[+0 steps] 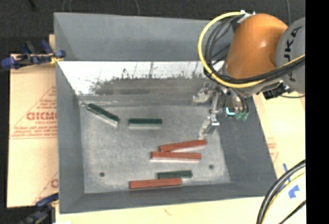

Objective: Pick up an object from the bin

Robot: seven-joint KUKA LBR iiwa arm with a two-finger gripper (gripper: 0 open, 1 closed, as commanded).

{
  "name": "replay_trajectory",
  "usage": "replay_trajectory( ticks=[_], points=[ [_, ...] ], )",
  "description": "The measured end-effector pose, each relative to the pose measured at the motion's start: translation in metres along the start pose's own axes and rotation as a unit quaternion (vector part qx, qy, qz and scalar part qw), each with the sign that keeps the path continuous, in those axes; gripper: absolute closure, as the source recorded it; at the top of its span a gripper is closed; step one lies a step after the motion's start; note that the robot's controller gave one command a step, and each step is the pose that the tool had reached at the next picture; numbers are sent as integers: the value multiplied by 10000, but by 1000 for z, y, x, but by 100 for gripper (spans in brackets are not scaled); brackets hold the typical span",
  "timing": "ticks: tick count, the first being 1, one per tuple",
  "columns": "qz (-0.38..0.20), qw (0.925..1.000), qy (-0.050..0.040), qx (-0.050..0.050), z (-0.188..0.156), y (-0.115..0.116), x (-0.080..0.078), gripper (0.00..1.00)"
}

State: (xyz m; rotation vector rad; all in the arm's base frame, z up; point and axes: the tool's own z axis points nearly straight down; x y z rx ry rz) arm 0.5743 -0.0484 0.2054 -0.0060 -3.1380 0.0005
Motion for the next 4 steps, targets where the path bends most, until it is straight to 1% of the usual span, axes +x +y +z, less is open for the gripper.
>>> replay_trajectory(
  ticks=[1, 2, 3, 4],
  points=[
    [-7, 10000, -40, 5, -5, 0, -1, 0],
    [-295, 9995, -61, 7, 62, 11, 9, 0],
    [-374, 9993, 10, -3, 124, 15, 13, 0],
    [520, 9986, -19, -5, 81, 18, 22, 0]
  ],
)
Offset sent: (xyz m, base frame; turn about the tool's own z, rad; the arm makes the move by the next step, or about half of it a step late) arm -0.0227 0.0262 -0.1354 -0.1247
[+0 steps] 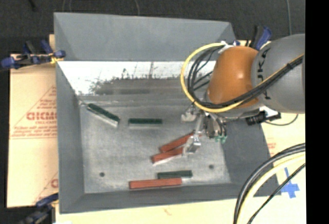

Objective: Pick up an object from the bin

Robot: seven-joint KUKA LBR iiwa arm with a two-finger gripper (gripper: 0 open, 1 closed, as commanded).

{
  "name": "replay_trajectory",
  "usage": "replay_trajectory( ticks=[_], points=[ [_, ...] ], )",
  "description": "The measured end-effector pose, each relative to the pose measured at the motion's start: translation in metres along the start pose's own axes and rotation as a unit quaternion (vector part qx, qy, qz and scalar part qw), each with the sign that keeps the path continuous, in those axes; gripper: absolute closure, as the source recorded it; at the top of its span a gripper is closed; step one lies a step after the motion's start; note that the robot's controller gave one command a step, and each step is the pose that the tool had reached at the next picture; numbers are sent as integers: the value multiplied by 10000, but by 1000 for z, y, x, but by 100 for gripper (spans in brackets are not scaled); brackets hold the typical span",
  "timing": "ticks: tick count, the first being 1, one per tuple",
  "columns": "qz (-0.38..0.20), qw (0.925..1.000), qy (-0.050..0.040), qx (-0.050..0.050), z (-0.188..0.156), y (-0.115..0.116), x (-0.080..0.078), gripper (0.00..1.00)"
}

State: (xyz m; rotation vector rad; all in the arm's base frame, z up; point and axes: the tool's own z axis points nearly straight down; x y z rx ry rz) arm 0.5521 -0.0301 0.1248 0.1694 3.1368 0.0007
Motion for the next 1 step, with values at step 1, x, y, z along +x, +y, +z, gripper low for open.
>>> replay_trajectory(
  ticks=[1],
  points=[
    [-61, 10000, -35, 4, 27, 4, -1, 0]
  ],
)
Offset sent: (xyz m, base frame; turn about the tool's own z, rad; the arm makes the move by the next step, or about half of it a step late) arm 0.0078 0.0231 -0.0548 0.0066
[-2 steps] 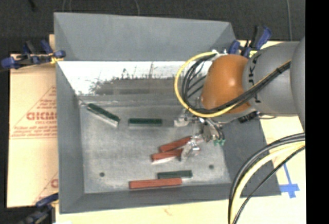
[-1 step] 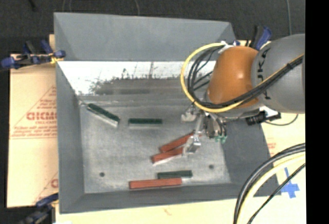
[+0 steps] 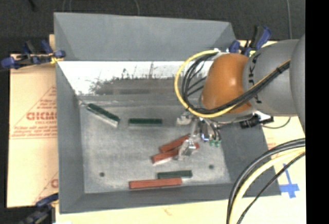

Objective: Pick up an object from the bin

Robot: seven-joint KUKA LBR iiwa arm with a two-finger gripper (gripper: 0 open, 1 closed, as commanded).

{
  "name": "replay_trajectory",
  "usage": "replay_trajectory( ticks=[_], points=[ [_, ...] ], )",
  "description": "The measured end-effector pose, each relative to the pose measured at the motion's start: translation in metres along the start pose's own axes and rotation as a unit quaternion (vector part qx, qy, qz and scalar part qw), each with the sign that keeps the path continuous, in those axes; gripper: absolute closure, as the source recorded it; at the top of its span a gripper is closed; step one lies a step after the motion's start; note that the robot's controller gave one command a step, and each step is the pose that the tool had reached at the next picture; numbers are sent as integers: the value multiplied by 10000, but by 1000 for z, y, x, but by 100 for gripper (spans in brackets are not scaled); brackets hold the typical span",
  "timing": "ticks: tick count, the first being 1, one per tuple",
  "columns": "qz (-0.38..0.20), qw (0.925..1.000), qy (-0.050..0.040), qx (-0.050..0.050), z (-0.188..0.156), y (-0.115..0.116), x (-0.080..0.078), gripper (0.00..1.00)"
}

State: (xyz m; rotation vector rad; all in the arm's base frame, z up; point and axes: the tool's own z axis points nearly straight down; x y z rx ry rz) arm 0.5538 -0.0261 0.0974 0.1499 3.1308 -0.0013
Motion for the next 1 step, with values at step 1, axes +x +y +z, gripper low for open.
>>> replay_trajectory(
  ticks=[1],
  points=[
    [79, 10000, 55, 21, 18, 15, -8, 100]
  ],
)
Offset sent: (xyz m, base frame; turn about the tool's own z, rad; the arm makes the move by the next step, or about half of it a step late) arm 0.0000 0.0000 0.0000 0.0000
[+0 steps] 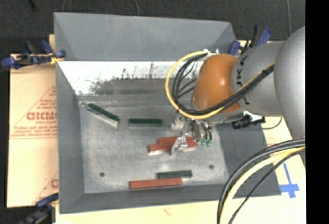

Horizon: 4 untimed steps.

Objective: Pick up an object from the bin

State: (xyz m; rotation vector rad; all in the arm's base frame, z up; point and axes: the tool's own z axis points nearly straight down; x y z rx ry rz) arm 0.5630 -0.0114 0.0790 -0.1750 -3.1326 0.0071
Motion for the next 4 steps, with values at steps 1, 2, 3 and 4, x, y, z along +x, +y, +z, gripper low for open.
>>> replay_trajectory(
  ticks=[1, 2, 3, 4],
  points=[
    [-1, 10000, -1, -1, 0, 0, 0, 100],
    [-3, 10000, 29, -5, -4, 0, 2, 100],
    [-1, 10000, -24, -15, -17, 1, 2, 100],
    [-6, 10000, -32, -19, -29, 1, 2, 100]
  ],
)
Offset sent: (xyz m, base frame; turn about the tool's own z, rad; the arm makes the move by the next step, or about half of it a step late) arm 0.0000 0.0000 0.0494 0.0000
